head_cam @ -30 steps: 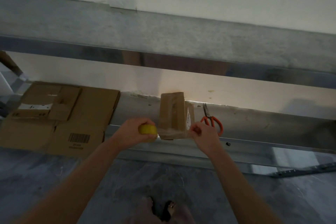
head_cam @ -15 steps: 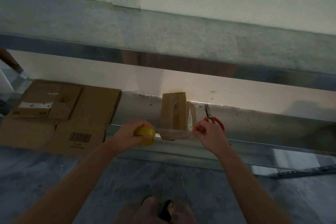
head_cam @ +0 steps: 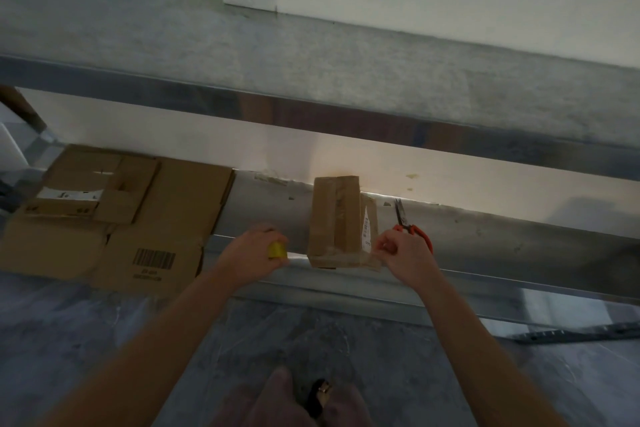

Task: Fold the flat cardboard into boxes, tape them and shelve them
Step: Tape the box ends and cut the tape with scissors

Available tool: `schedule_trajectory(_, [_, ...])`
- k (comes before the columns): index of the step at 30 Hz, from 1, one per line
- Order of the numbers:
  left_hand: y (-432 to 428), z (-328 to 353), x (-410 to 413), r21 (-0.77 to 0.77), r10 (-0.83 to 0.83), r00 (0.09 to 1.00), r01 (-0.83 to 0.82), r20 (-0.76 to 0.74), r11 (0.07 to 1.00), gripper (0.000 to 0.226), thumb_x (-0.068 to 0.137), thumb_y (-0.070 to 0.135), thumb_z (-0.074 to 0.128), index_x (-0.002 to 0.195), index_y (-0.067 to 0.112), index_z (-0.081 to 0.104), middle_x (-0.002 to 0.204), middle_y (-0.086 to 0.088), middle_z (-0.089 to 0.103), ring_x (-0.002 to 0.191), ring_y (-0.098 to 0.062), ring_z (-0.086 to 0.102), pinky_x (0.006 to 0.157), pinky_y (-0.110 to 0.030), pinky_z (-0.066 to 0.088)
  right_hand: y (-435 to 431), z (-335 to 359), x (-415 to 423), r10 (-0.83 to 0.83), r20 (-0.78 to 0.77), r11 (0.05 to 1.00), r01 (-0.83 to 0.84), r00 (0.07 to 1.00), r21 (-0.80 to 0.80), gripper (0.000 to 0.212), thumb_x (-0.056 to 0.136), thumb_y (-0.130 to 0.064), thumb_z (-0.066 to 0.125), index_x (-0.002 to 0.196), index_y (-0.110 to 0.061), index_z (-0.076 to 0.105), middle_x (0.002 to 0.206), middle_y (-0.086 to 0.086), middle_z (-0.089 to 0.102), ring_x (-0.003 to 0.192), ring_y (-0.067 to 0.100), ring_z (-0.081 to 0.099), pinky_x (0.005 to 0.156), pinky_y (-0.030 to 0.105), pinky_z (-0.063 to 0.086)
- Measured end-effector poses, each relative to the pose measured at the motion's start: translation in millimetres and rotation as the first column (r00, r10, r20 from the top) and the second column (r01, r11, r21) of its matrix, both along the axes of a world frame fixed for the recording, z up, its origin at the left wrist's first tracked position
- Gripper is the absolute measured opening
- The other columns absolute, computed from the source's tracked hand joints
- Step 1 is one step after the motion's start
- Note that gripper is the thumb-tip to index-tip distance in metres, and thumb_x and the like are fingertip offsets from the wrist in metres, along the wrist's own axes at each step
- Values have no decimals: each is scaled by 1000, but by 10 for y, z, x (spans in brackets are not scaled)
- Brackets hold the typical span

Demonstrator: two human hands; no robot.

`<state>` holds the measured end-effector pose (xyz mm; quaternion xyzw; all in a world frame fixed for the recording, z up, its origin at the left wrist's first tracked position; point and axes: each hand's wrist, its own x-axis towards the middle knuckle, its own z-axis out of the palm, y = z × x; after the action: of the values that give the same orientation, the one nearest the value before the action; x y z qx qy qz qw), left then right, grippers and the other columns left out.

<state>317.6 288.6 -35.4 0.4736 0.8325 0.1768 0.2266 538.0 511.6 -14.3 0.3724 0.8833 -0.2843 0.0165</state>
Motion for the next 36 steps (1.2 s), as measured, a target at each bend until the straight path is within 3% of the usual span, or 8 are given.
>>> schedule_trajectory(11, [203, -231, 102, -56, 14, 999, -11, 48, 998, 35, 84, 38, 66, 114, 19, 65, 121, 5, 52, 104, -15, 57, 84, -28, 45, 89, -210, -37, -109, -19, 992, 107, 994, -68, 11, 87, -22, 71, 83, -28, 63, 77, -18, 55, 72, -6, 51, 66, 8, 35])
schedule_trajectory(16, [303, -266, 141, -128, 6, 999, 0, 48, 992, 57, 88, 39, 60, 142, 33, 40, 140, 4, 47, 119, -20, 53, 93, -35, 47, 16, -362, -97, -198, -62, 970, 187, 978, -152, 12, 90, -23, 68, 84, -28, 59, 76, -21, 56, 71, -6, 53, 54, 6, 37])
schedule_trajectory(18, [311, -253, 162, -114, -22, 999, 27, 45, 993, 70, 88, 36, 59, 147, 46, 22, 144, 7, 44, 118, -21, 54, 90, -38, 49, -25, -433, -131, -247, -92, 953, 226, 965, -200, 14, 90, -21, 67, 83, -30, 59, 76, -21, 58, 71, -6, 55, 62, 7, 45])
schedule_trajectory(22, [308, -241, 202, -90, -16, 1000, 18, 17, 996, 79, 89, 36, 59, 147, 54, 7, 147, 10, 40, 116, -19, 55, 84, -34, 51, -121, -567, -190, -353, -140, 911, 305, 925, -278, 9, 91, -18, 65, 95, -26, 62, 86, -13, 64, 82, 3, 61, 83, 29, 56])
schedule_trajectory(27, [305, -250, 250, -98, 2, 1000, 0, 29, 995, 86, 90, 38, 60, 151, 45, 1, 145, 4, 43, 113, -21, 57, 87, -36, 50, -319, -550, -196, -477, -254, 854, 375, 841, -361, 24, 87, -28, 73, 105, -28, 56, 96, -16, 62, 89, 3, 62, 70, 14, 47])
schedule_trajectory(29, [299, -251, 248, -108, -5, 1000, 7, 25, 994, 85, 90, 40, 60, 150, 46, 1, 145, 5, 42, 113, -21, 56, 87, -36, 50, -409, -564, -142, -442, -229, 876, 363, 867, -316, 14, 91, -24, 67, 101, -30, 59, 92, -17, 63, 90, 6, 64, 72, 15, 46])
schedule_trajectory(32, [307, -247, 222, -114, -9, 999, 14, 46, 993, 87, 88, 41, 62, 151, 46, 1, 146, 4, 42, 114, -21, 56, 88, -36, 50, -555, -594, -71, -399, -279, 886, 289, 873, -363, 25, 92, -17, 65, 114, -30, 61, 100, -18, 66, 94, 0, 63, 86, 24, 55])
schedule_trajectory(36, [298, -241, 147, -108, -54, 999, 55, 6, 993, 88, 86, 42, 65, 150, 47, 4, 134, 3, 54, 102, -17, 58, 74, -27, 44, -584, -533, -153, -407, -302, 871, 266, 862, -413, 36, 93, -40, 62, 126, -44, 50, 110, -30, 59, 93, -11, 61, 88, 24, 54])
